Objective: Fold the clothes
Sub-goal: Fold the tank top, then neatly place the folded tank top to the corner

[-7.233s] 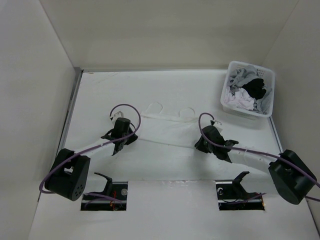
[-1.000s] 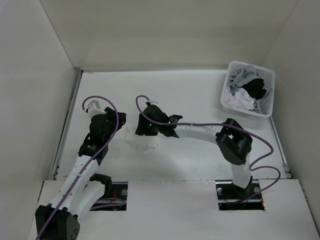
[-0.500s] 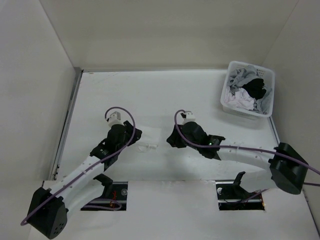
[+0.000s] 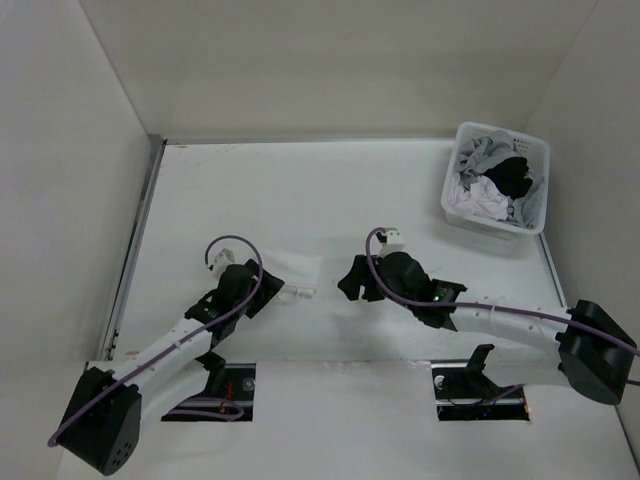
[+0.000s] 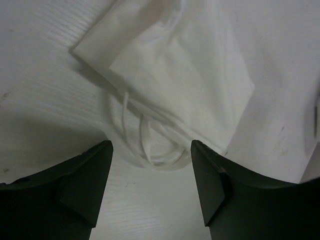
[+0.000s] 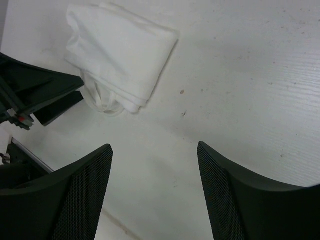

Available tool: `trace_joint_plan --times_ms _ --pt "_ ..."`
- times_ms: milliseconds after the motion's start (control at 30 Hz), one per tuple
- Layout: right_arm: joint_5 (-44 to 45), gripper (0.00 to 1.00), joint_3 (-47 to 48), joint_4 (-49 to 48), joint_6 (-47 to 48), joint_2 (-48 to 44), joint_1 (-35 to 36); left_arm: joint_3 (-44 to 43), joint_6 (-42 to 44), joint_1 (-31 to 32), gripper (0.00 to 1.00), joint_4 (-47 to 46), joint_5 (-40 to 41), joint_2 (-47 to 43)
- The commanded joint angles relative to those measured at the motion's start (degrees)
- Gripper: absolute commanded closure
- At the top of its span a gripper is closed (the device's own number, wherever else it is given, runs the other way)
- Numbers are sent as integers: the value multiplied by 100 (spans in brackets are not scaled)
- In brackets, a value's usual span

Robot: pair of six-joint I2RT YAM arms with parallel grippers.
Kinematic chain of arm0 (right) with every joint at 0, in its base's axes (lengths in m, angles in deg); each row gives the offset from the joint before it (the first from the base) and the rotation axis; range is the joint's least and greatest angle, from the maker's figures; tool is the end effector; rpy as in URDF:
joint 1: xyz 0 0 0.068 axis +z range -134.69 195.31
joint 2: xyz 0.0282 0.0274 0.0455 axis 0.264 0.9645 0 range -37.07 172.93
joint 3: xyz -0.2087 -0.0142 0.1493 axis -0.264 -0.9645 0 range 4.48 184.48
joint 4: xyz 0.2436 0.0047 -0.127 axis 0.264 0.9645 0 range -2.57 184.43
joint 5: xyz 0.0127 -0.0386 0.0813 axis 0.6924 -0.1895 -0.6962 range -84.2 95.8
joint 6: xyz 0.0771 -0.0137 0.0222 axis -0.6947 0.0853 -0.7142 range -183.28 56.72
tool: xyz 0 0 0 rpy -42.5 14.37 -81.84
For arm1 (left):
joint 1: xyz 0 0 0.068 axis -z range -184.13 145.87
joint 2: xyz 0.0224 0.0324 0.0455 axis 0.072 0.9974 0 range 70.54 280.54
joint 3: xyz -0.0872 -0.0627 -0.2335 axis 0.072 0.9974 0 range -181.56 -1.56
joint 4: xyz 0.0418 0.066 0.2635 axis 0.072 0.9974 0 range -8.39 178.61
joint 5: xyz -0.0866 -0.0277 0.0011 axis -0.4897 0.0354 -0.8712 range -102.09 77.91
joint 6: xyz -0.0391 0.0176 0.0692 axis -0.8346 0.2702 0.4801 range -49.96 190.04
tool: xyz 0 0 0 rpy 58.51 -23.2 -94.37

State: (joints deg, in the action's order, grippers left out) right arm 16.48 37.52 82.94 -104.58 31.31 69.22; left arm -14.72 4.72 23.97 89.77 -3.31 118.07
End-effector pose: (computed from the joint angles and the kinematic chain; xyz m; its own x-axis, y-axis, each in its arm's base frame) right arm 0.1860 0.2331 0.1692 -0.6892 0.1556 -0.7077 -0.3268 0.8049 0.4953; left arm 0.1873 -0.0878 0.1021 -0.5818 -0.7074 -0.4014 -0.3889 0.6754 -0.6266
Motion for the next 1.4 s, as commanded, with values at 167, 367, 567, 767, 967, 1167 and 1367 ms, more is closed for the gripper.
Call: trace_joint_plan --times_ms 167,367,567,767,967,1167,1367 --pt "-75 26 -60 -517 34 61 -17 -141 -165 -89 39 -1578 -52 1783" --pt "-154 27 -52 -570 -1 44 -17 -686 133 -168 81 -3091 63 3208" --pt "-189 27 -219 -711 -36 -79 -34 -1836 660 -616 99 -3418 72 4079" --pt "-382 27 -236 -825 25 9 -175 -3128 687 -1713 100 -3488 317 4720" --pt "-654 27 -166 -878 87 123 -175 -4701 389 -3418 99 -3585 239 6222" --pt "-795 27 -87 -887 87 167 -175 -7029 160 -4404 93 -2936 -595 8199" --pt "-892 27 98 -825 69 220 -192 -8568 273 -4554 88 -2189 -631 9299"
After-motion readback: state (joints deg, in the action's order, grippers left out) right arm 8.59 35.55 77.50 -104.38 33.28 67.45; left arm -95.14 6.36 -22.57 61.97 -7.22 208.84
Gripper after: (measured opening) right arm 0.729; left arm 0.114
